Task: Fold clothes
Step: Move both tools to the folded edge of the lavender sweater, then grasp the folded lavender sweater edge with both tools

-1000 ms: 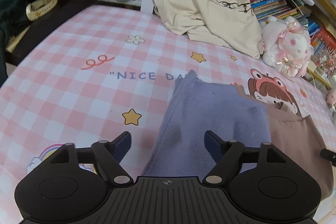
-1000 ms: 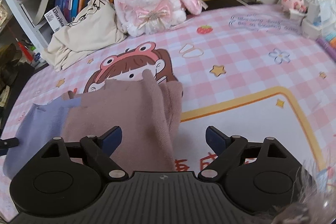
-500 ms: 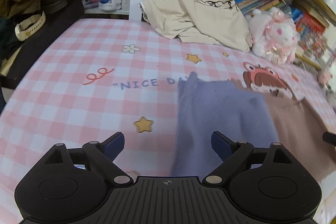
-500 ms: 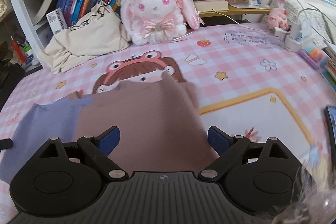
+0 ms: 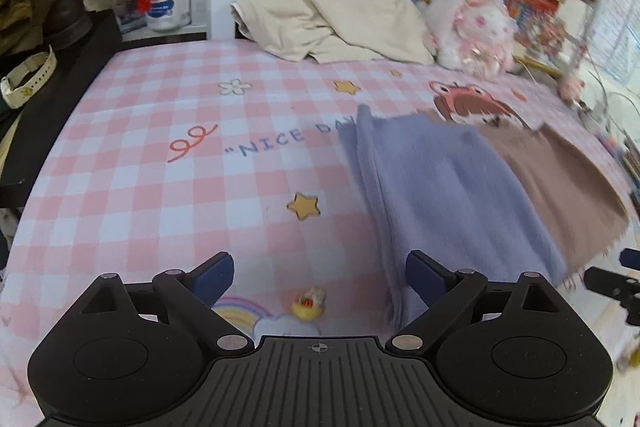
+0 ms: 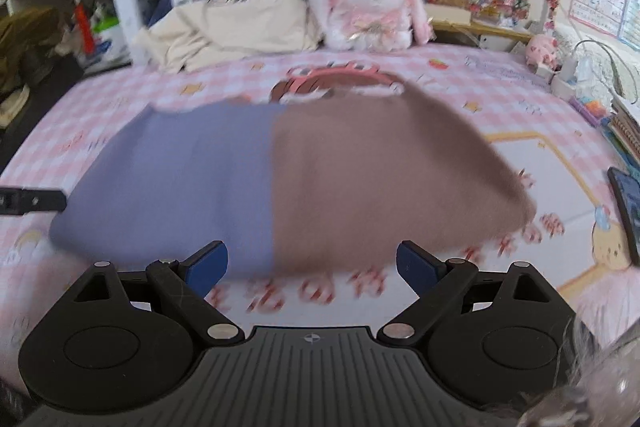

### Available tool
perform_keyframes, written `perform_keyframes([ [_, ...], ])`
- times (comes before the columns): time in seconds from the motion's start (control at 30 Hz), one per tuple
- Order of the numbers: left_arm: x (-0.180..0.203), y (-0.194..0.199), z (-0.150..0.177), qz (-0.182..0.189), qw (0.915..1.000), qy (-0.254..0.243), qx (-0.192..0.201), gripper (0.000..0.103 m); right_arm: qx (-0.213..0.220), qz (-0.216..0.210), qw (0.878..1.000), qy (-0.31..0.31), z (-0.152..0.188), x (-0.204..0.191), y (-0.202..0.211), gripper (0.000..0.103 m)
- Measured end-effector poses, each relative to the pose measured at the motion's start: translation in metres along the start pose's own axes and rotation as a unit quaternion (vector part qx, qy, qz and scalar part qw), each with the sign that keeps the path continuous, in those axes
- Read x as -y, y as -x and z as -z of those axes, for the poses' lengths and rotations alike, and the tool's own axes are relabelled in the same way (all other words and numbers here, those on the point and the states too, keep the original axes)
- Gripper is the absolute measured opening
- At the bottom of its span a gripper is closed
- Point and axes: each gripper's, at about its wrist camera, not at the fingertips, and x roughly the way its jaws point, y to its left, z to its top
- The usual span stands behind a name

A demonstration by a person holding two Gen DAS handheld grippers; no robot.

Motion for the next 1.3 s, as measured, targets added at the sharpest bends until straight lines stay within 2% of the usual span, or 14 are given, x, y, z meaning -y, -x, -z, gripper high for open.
perform_keyframes([
  [0.17, -0.009, 0.010, 0.007, 0.035, 0.9992, 0.018, -0.004, 0.095, 0.004, -0.025, 0.998, 0.054, -0.002, -0.037, 0.006, 0.092],
  [0.3, -0.019, 0.013, 0.014, 0.057, 0.9972, 0.047, -0.012, 0.095, -0.002, -0.053, 0.992, 0.117, -0.004, -0.069, 0.005, 0.092],
  [0.5, -0.033, 0.017, 0.022, 0.086, 0.9926, 0.084, -0.016, 0.096, -0.009, -0.092, 0.974, 0.206, 0.000, -0.108, 0.003, 0.092],
  [0.63, -0.043, 0.018, 0.024, 0.088, 0.9899, 0.110, -0.013, 0.096, -0.009, -0.105, 0.963, 0.248, 0.000, -0.127, -0.006, 0.092],
  [0.77, -0.051, 0.018, 0.022, 0.096, 0.9862, 0.135, -0.012, 0.095, 0.000, -0.115, 0.951, 0.286, -0.003, -0.144, -0.014, 0.089],
  [0.8, -0.053, 0.017, 0.022, 0.105, 0.9843, 0.141, -0.012, 0.095, 0.000, -0.119, 0.948, 0.294, -0.004, -0.148, -0.017, 0.084],
  [0.83, -0.054, 0.016, 0.022, 0.118, 0.9813, 0.151, -0.012, 0.095, -0.002, -0.123, 0.945, 0.303, -0.003, -0.152, -0.020, 0.079],
  [0.9, -0.058, 0.014, 0.021, 0.161, 0.9703, 0.180, -0.012, 0.095, -0.007, -0.128, 0.936, 0.327, -0.002, -0.160, -0.026, 0.054],
  [0.93, -0.061, 0.013, 0.021, 0.183, 0.9629, 0.197, -0.012, 0.095, -0.008, -0.125, 0.932, 0.340, 0.000, -0.164, -0.030, 0.050],
  [1.07, -0.066, -0.002, 0.017, 0.264, 0.9255, 0.271, -0.024, 0.095, -0.008, -0.110, 0.918, 0.381, 0.006, -0.175, -0.042, 0.050],
  [1.13, -0.063, -0.012, 0.014, 0.277, 0.9169, 0.284, -0.038, 0.095, -0.006, -0.102, 0.914, 0.394, 0.009, -0.177, -0.047, 0.050],
  [1.17, -0.061, -0.016, 0.013, 0.278, 0.9154, 0.287, -0.044, 0.095, -0.005, -0.098, 0.914, 0.394, 0.009, -0.177, -0.048, 0.046],
  [1.23, -0.058, -0.024, 0.011, 0.278, 0.9136, 0.292, -0.055, 0.095, -0.003, -0.091, 0.916, 0.391, 0.008, -0.177, -0.049, 0.025],
  [1.3, -0.057, -0.032, 0.009, 0.275, 0.9101, 0.303, -0.064, 0.095, 0.005, -0.098, 0.924, 0.369, 0.004, -0.171, -0.045, 0.015],
])
